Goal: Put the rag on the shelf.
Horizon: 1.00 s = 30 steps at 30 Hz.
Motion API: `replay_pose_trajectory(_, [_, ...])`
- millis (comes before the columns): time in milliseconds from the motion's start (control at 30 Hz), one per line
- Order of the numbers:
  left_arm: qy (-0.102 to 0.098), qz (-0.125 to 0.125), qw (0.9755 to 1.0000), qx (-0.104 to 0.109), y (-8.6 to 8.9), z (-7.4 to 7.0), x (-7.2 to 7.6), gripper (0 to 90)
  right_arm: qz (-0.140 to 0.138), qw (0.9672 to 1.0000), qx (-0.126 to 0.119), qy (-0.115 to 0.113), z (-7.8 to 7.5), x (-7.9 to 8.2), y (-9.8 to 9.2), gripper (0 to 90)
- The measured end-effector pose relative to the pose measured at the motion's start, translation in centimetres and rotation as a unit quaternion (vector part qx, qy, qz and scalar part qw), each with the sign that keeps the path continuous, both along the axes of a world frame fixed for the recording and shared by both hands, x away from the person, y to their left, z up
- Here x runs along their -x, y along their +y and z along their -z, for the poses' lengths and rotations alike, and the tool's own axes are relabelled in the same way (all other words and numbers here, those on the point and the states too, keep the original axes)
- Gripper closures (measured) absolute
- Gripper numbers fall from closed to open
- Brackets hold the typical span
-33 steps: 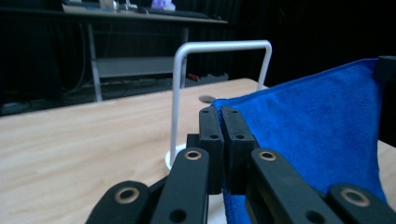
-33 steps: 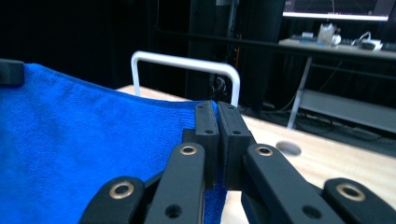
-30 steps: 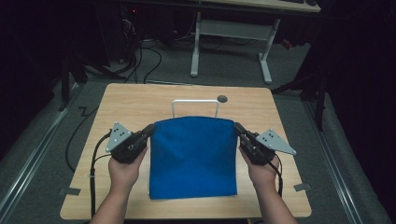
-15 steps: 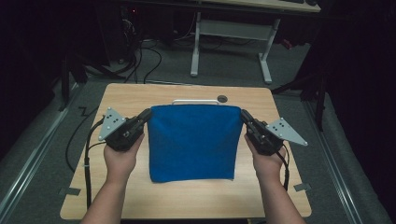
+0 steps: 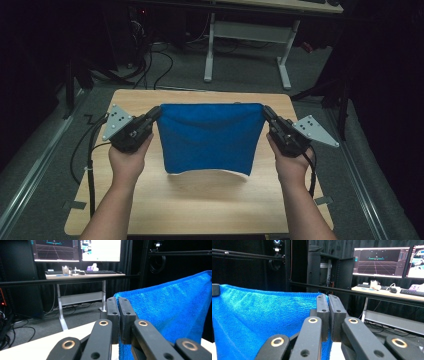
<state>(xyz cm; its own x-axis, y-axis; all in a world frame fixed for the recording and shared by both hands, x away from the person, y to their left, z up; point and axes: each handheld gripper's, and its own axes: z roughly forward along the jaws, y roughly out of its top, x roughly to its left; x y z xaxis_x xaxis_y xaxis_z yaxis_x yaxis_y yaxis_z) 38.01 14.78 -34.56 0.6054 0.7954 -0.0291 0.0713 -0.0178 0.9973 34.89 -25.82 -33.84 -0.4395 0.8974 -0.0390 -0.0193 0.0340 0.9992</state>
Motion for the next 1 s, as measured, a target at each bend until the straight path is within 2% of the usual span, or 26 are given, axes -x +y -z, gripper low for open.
replay_pose_trajectory(167, [0.007,-0.005,0.9999,-0.007,-0.3,-1.0,-1.7,88.5,0.003,1.0000,-0.004,0.002,-0.9,-1.2,0.0,88.9])
replay_pose_trajectory(300, [0.009,-0.013,0.9998,-0.013,-0.5,-1.4,-3.7,88.6,0.006,0.9999,-0.009,0.012,-1.5,-2.8,0.1,88.9])
replay_pose_trajectory(367, [0.011,-0.016,0.9998,-0.010,-0.5,-1.5,-4.9,88.6,0.008,0.9998,-0.010,0.017,-1.7,-4.0,0.1,88.9])
replay_pose_trajectory(533, [0.009,-0.028,0.9990,-0.035,-1.2,-1.8,-7.4,88.6,0.017,0.9996,-0.008,0.021,-2.4,-6.3,0.2,88.9])
replay_pose_trajectory(633, [0.009,-0.034,0.9986,-0.041,-1.5,-2.0,-9.3,88.6,0.026,0.9993,-0.005,0.025,-2.7,-8.3,0.1,88.9])
replay_pose_trajectory(833, [0.017,-0.051,0.9972,-0.053,-2.2,-2.2,-12.4,88.5,0.035,0.9983,-0.013,0.044,-2.5,-11.7,-0.2,89.0])
replay_pose_trajectory(1000, [0.027,-0.063,0.9955,-0.066,-2.8,-1.8,-14.8,88.5,0.046,0.9973,-0.004,0.058,-2.1,-14.3,-0.1,89.0])
